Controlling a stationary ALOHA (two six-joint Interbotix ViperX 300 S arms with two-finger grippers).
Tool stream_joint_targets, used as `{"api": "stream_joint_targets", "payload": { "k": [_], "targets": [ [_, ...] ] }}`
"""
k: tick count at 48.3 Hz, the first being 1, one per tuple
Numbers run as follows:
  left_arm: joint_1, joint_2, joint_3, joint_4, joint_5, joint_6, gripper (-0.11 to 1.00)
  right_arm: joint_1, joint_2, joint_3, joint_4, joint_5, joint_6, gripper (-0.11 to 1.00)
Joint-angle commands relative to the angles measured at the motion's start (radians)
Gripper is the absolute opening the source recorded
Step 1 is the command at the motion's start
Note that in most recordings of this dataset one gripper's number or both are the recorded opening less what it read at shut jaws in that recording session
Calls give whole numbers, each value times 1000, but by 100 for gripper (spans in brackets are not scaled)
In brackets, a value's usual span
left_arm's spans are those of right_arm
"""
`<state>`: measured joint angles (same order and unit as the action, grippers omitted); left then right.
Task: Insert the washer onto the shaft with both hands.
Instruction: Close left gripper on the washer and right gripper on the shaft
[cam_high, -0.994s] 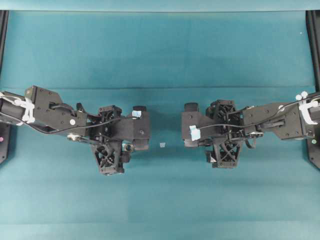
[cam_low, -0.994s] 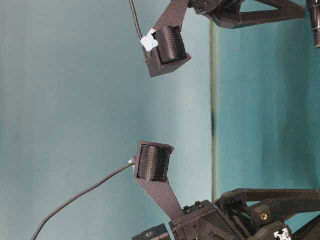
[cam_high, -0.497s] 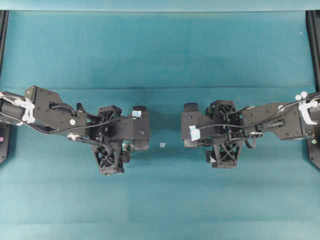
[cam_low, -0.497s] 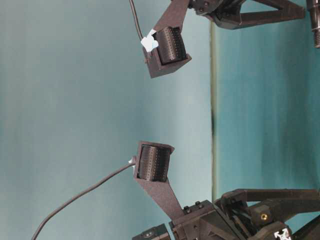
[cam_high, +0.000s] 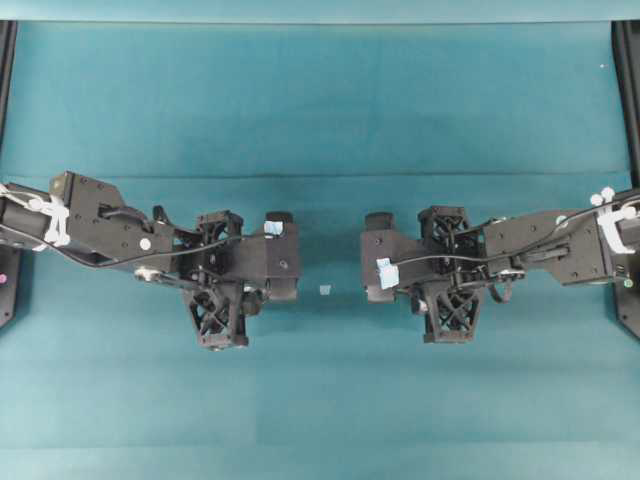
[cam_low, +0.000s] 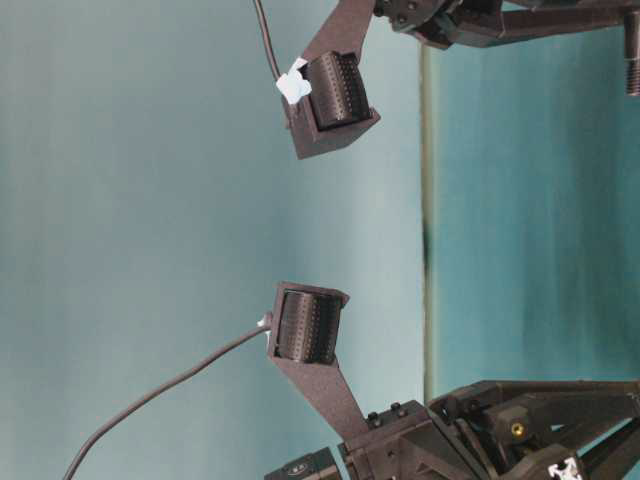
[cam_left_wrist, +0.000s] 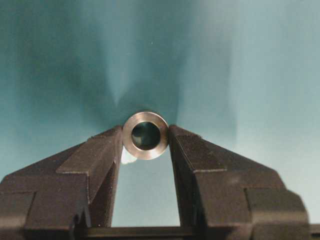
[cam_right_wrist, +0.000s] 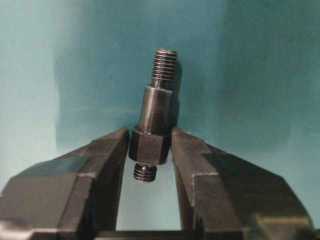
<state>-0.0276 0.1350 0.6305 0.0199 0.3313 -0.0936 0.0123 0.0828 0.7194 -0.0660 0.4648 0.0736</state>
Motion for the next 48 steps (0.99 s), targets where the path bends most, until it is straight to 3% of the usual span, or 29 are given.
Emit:
{"api": "stream_joint_targets", "payload": {
  "k": [1,16,32,48],
  "targets": [
    [-2,-14,-8,2,-2,5,37,-20,14,-5,-5,-5,-9,3],
    [-2,-15,-5,2,-2,6,37,-48,15,-3,-11,-5,-15,2],
    [-2,-15,-5,2,-2,6,37,-60,15,2,-12,8,-123,1],
    [-2,-15,-5,2,-2,6,37,-61,15,3,-9,15,-123,1]
  ]
}}
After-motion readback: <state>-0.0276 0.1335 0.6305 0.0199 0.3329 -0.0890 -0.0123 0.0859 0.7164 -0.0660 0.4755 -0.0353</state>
